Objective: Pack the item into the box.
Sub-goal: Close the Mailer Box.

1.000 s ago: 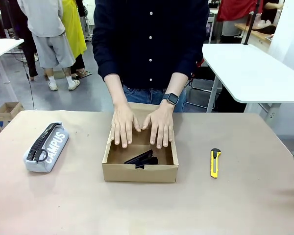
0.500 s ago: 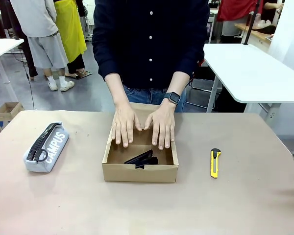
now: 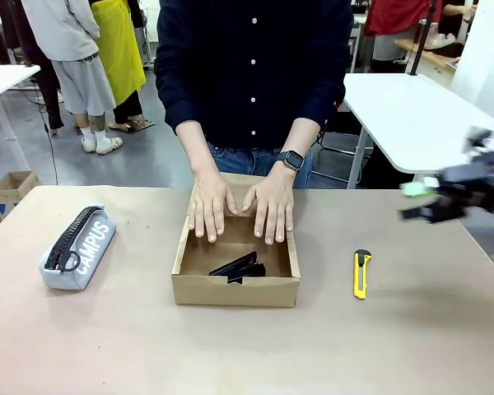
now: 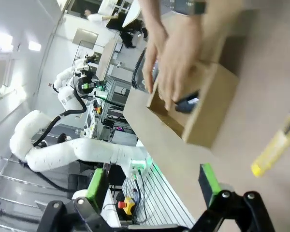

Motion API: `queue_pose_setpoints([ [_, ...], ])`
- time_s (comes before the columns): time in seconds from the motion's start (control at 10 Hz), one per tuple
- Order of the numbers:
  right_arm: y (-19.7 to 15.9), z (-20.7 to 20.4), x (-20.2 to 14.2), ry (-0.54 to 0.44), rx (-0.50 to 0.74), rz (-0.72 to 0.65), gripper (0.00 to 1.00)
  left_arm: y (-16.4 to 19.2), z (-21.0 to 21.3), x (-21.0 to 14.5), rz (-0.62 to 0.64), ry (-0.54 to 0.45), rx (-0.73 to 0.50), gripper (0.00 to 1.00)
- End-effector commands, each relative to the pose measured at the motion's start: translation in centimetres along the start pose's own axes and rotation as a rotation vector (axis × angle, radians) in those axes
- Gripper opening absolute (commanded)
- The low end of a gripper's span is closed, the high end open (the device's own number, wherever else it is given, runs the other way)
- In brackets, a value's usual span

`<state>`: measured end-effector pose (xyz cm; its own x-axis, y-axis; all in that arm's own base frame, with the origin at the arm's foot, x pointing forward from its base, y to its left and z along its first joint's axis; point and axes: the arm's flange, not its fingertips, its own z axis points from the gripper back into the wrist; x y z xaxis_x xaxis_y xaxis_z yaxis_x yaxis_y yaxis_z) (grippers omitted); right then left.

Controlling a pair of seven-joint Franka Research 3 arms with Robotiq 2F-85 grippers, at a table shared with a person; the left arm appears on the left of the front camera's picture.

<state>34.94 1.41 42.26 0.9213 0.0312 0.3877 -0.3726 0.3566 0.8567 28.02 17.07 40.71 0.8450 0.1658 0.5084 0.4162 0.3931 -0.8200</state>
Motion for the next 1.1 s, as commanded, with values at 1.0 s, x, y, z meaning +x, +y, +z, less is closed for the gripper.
queue_pose_setpoints([
  [1.0, 0.6, -12.0, 4.9, -0.06, 0.001, -0.112, 1.0, -2.2, -16.6, 5.5, 0.137, 0.307, -0.074, 1.0],
])
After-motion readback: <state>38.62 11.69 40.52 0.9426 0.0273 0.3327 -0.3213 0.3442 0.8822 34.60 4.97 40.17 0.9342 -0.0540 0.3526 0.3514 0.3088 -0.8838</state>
